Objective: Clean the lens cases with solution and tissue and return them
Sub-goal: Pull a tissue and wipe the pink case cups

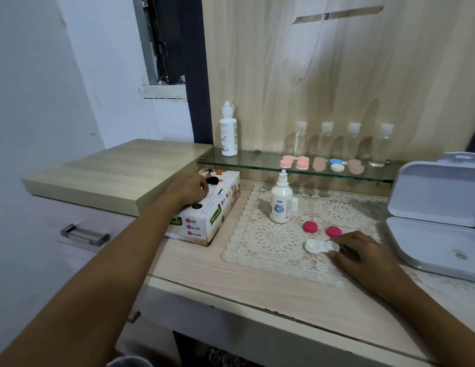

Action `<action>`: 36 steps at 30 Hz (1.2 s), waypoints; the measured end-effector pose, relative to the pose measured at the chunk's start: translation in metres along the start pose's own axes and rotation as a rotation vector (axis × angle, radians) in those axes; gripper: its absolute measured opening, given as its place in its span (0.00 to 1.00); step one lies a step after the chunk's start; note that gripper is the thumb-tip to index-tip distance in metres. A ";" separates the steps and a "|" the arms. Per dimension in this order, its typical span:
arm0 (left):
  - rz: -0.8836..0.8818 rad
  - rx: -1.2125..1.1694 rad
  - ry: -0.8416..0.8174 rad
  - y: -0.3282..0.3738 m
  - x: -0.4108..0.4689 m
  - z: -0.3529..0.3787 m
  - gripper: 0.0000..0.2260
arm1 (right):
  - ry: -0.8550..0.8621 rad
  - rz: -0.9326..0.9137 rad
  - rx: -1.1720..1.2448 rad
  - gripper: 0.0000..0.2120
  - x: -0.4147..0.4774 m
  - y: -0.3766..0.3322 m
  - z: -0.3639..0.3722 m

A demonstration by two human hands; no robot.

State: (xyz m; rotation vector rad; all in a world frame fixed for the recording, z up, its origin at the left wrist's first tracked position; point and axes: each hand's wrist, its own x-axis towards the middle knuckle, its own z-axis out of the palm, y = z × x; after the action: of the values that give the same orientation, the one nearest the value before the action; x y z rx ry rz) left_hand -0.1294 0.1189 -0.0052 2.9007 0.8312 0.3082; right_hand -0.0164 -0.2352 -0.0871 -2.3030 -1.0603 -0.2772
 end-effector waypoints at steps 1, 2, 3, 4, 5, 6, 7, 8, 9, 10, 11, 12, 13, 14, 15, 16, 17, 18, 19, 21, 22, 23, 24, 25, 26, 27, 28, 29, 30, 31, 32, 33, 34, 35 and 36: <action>0.008 0.020 -0.009 0.000 0.001 0.000 0.14 | -0.001 -0.001 -0.004 0.15 0.000 0.000 0.000; 0.011 0.043 -0.024 0.000 0.003 0.000 0.17 | 0.000 -0.002 -0.005 0.15 0.000 -0.001 0.000; 0.012 0.068 -0.037 0.001 0.005 -0.001 0.18 | 0.001 -0.002 -0.003 0.15 0.000 -0.001 -0.001; 0.008 0.095 -0.048 0.001 0.007 0.000 0.19 | 0.001 -0.004 0.001 0.14 0.000 -0.002 -0.001; 0.001 0.119 -0.054 0.002 0.009 0.000 0.19 | -0.001 -0.005 0.003 0.14 -0.001 -0.002 -0.001; -0.007 0.137 -0.057 0.002 0.012 0.002 0.18 | -0.004 -0.006 0.004 0.14 -0.001 -0.002 -0.002; -0.017 0.149 -0.055 0.003 0.014 0.003 0.17 | -0.009 -0.004 0.003 0.14 -0.001 -0.002 -0.002; -0.028 0.159 -0.050 0.004 0.015 0.004 0.15 | -0.013 -0.004 0.002 0.14 -0.001 -0.002 -0.002; -0.037 0.174 -0.041 0.005 0.016 0.005 0.14 | -0.016 -0.005 0.001 0.14 -0.001 -0.001 -0.002; -0.043 0.189 -0.033 0.005 0.017 0.006 0.13 | -0.017 -0.006 0.002 0.14 -0.001 -0.002 -0.002; -0.044 0.198 -0.021 0.004 0.017 0.008 0.12 | -0.016 -0.008 0.005 0.14 -0.001 -0.002 -0.002; -0.042 0.199 -0.007 0.003 0.018 0.009 0.11 | -0.016 -0.010 0.007 0.14 0.000 -0.002 -0.002; -0.038 0.195 0.007 0.003 0.018 0.010 0.10 | -0.017 -0.009 0.007 0.15 0.000 -0.003 -0.002; -0.035 0.187 0.018 0.002 0.018 0.011 0.10 | -0.016 -0.009 0.008 0.15 0.000 -0.003 -0.003; -0.031 0.181 0.027 0.002 0.017 0.011 0.09 | -0.014 -0.008 0.008 0.14 0.000 -0.002 -0.003; -0.028 0.175 0.033 0.002 0.017 0.011 0.09 | -0.012 -0.007 0.008 0.14 0.000 -0.002 -0.003; -0.025 0.168 0.036 0.001 0.017 0.012 0.09 | -0.012 -0.005 0.006 0.14 0.000 -0.002 -0.003; -0.024 0.159 0.036 0.000 0.017 0.012 0.10 | -0.014 -0.004 0.003 0.14 0.000 -0.002 -0.003; -0.022 0.149 0.037 0.000 0.016 0.011 0.10 | -0.016 -0.003 0.002 0.14 -0.001 -0.003 -0.003; -0.020 0.119 0.040 -0.001 0.015 0.010 0.09 | -0.017 -0.007 0.004 0.15 -0.001 -0.003 -0.002; -0.021 0.103 0.047 -0.002 0.015 0.009 0.09 | -0.018 -0.009 0.004 0.15 -0.001 -0.002 -0.002; -0.025 0.082 0.061 -0.002 0.014 0.009 0.09 | -0.020 -0.008 0.003 0.15 -0.001 -0.002 -0.002; -0.035 0.049 0.078 -0.002 0.014 0.008 0.09 | -0.020 -0.006 0.005 0.15 0.000 -0.002 -0.002; -0.046 0.006 0.095 -0.002 0.015 0.008 0.09 | -0.021 -0.004 0.006 0.15 0.000 -0.001 -0.002; -0.055 -0.039 0.102 -0.003 0.016 0.007 0.10 | -0.020 -0.003 0.005 0.15 0.000 -0.001 -0.002; -0.057 -0.072 0.095 -0.003 0.016 0.006 0.10 | -0.020 -0.003 0.004 0.15 0.000 -0.001 -0.002; -0.052 -0.088 0.075 -0.003 0.016 0.004 0.10 | -0.020 -0.004 0.005 0.15 0.000 -0.001 -0.002; -0.042 -0.086 0.047 -0.003 0.015 0.003 0.10 | -0.020 -0.005 0.006 0.15 0.000 0.000 -0.002; -0.030 -0.065 0.011 -0.001 0.014 0.000 0.10 | -0.021 -0.006 0.006 0.15 0.000 0.000 -0.002; -0.019 -0.024 -0.027 0.001 0.012 -0.001 0.12 | -0.022 -0.005 0.005 0.15 -0.001 0.000 -0.002; -0.011 0.018 -0.055 0.002 0.011 -0.002 0.13 | -0.024 -0.005 0.003 0.15 -0.001 0.000 -0.002; -0.006 0.047 -0.067 0.003 0.011 -0.002 0.13 | -0.026 -0.006 0.000 0.15 0.000 0.000 -0.002; -0.006 0.062 -0.065 0.004 0.013 -0.001 0.13 | -0.027 -0.006 0.000 0.15 0.000 0.000 -0.002; -0.011 0.069 -0.057 0.003 0.014 0.001 0.12 | -0.029 -0.003 0.001 0.15 0.000 0.000 -0.001; -0.017 0.070 -0.049 0.003 0.015 0.003 0.12 | -0.028 -0.002 0.005 0.15 0.000 0.000 -0.001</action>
State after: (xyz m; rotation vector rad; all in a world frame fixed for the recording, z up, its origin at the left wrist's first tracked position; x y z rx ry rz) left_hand -0.1153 0.1244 -0.0054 2.9509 0.8749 0.2101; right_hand -0.0164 -0.2361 -0.0860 -2.3079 -1.0758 -0.2436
